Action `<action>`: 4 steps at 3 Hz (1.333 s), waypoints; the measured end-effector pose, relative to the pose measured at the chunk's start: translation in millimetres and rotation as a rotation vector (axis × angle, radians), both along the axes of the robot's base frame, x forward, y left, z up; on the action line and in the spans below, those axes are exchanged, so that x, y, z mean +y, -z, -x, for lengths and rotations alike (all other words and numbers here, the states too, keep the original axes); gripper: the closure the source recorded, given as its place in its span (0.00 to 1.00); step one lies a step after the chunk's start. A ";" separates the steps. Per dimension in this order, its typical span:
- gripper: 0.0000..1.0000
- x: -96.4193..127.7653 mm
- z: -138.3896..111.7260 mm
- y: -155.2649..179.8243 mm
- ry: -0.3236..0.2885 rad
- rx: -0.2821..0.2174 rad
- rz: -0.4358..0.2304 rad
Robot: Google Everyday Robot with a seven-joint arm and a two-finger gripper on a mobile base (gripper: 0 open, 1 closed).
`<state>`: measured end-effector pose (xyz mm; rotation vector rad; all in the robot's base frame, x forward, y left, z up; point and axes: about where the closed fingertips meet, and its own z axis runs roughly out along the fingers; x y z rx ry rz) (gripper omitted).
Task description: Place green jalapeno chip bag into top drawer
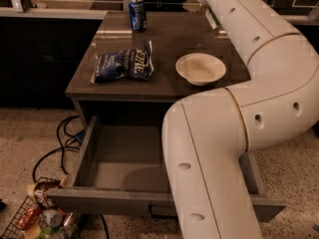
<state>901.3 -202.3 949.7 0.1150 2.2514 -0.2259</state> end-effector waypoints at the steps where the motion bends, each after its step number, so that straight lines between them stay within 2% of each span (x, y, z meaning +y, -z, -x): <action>1: 1.00 -20.8 18.4 -28.1 0.003 -0.053 0.001; 2: 1.00 -30.9 47.1 -68.2 -0.015 -0.131 0.003; 3: 1.00 -45.0 91.3 -83.1 -0.040 -0.189 -0.020; 4: 1.00 -52.2 117.4 -74.3 -0.117 -0.221 -0.069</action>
Offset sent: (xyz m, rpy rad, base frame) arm -0.1359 -0.0398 0.0587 -0.0151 -0.1714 0.0221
